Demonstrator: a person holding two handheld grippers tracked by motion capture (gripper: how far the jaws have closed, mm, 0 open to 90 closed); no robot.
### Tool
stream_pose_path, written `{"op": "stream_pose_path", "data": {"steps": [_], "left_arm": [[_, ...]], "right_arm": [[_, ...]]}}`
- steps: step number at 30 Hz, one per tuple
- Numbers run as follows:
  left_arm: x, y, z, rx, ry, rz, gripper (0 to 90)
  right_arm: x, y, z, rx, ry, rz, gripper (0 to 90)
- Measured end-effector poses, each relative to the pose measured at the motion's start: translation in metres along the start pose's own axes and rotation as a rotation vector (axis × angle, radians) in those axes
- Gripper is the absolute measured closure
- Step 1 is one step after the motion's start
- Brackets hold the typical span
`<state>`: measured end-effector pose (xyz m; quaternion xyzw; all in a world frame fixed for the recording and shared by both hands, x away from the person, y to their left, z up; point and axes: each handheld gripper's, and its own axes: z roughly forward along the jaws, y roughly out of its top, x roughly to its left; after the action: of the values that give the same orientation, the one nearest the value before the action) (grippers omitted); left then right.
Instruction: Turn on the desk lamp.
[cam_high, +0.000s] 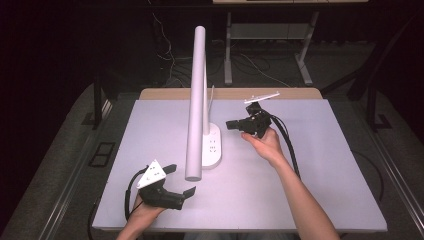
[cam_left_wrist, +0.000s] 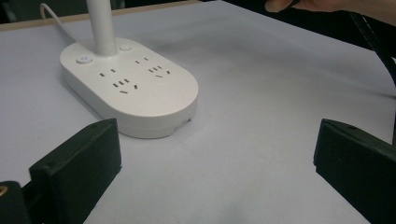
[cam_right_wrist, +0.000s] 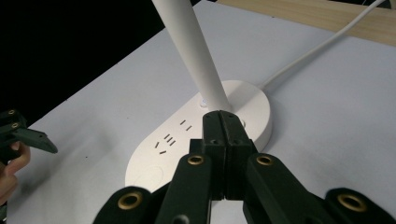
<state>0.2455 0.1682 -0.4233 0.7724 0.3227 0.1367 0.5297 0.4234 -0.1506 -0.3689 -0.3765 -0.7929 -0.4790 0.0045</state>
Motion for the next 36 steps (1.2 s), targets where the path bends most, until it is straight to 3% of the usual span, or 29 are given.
{"op": "stream_pose_path", "data": {"steps": [15, 21, 25, 26, 28, 32, 36], "left_arm": [[0.000, 0.000, 0.000, -0.002, -0.004, -0.006, 0.0], [0.001, 0.000, 0.000, -0.002, -0.005, -0.006, 0.0], [0.001, 0.000, 0.000, -0.002, -0.004, -0.006, 0.0], [0.001, 0.000, 0.000, -0.002, -0.002, -0.006, 0.0], [0.001, 0.000, 0.000, -0.006, 0.001, -0.009, 0.0], [0.001, 0.000, 0.000, -0.004, 0.001, -0.009, 0.0], [0.001, 0.000, 0.000, -0.003, 0.001, -0.009, 0.0]], "right_arm": [[0.012, -0.019, -0.040, -0.012, -0.003, -0.057, 88.4], [0.018, -0.029, -0.057, -0.027, -0.022, -0.063, 48.8], [0.023, -0.040, -0.073, -0.029, -0.072, -0.055, 19.6], [0.023, -0.040, -0.073, -0.029, -0.072, -0.055, 19.6], [0.024, -0.050, -0.081, -0.029, -0.097, -0.051, 10.0], [0.024, -0.062, -0.090, -0.012, -0.129, -0.045, 0.4], [0.022, -0.077, -0.103, -0.024, -0.133, -0.033, 0.0]]}}
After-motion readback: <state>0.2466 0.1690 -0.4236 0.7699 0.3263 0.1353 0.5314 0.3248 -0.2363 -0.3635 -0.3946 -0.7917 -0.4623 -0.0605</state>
